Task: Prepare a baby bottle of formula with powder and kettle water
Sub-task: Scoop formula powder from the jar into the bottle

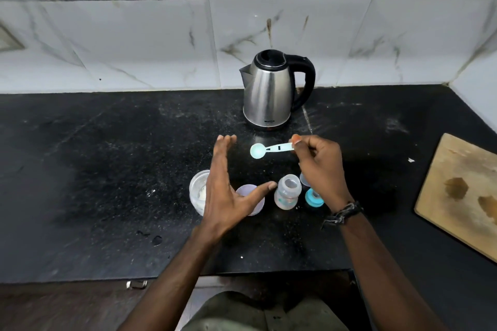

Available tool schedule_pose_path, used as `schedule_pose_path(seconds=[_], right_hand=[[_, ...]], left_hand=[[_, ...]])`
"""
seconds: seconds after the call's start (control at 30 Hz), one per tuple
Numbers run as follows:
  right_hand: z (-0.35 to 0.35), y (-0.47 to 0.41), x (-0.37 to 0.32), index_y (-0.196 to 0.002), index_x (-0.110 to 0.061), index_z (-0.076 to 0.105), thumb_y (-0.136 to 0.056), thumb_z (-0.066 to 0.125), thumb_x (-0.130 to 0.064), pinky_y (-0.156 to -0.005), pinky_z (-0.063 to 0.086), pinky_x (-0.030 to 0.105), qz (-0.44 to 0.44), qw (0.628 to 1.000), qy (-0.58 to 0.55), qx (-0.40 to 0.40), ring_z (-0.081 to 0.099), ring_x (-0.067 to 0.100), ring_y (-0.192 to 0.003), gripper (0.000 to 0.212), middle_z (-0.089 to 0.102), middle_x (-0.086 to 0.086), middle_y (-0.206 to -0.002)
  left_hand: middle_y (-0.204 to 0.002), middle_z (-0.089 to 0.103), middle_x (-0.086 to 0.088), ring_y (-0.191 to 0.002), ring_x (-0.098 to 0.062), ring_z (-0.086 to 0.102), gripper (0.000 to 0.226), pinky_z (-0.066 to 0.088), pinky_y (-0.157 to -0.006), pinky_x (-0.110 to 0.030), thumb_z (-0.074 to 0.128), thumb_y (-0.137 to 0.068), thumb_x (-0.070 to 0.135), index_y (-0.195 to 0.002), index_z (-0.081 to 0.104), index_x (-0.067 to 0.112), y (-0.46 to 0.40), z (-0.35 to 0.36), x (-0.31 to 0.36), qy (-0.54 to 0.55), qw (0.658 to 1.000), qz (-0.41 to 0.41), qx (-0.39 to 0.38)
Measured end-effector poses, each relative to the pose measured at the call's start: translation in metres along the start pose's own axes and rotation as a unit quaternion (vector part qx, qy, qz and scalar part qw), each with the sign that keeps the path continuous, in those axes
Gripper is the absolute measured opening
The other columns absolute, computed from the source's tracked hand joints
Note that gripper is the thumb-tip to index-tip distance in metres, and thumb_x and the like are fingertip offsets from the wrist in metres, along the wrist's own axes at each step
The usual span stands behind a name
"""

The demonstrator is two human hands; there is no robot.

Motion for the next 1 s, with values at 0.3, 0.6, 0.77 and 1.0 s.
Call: schedule_pose_path(seconds=[0.3,0.6,0.77,1.0], right_hand=[[0.099,0.013,-0.041,-0.078,-0.007,0.072,-0.095,0.062,-0.024,-0.066,0.051,0.032,-0.171,0.974,0.103,-0.105,0.062,0.016,-0.073,0.026,0.069,0.003,-0.094],[0.183,0.041,-0.041,-0.090,-0.006,0.075,-0.097,0.060,-0.030,-0.090,0.048,0.035,-0.179,0.862,0.368,-0.299,0.053,0.030,-0.116,0.030,0.059,0.007,-0.130],[0.198,0.041,-0.028,-0.081,-0.007,0.068,-0.094,0.062,-0.030,-0.089,0.052,0.037,-0.120,0.859,0.385,-0.315,0.057,0.029,-0.114,0.028,0.062,0.008,-0.121],[0.195,0.037,-0.017,-0.077,-0.013,0.065,-0.087,0.071,-0.031,-0.079,0.052,0.034,-0.073,0.860,0.422,-0.277,0.065,0.026,-0.103,0.021,0.068,0.003,-0.111]], left_hand=[[-0.169,0.027,-0.004,-0.158,-0.024,0.024,0.135,0.028,-0.125,-0.053,0.087,-0.057,0.069,-0.161,0.013,0.028,0.017,-0.076,-0.062,-0.035,0.996,-0.076,0.003],[-0.160,0.043,-0.001,-0.145,-0.007,0.043,0.141,0.030,-0.112,-0.005,0.091,-0.050,0.063,-0.163,0.021,0.015,0.041,-0.067,-0.106,0.003,0.984,-0.162,-0.080],[-0.149,0.055,-0.001,-0.135,-0.011,0.055,0.115,0.042,-0.112,-0.021,0.090,-0.060,0.052,-0.155,0.038,0.011,0.042,-0.065,-0.110,0.000,0.985,-0.153,-0.086],[-0.140,0.059,0.007,-0.128,0.004,0.055,0.093,0.044,-0.105,-0.016,0.092,-0.069,0.042,-0.146,0.048,0.014,0.043,-0.066,-0.111,0.010,0.985,-0.148,-0.085]])
Point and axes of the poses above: each hand's wrist, its own y-axis away from the middle knuckle, its own z-axis out of the palm, x = y × z, the point moved 8 cm from there along -y, towards the middle knuckle
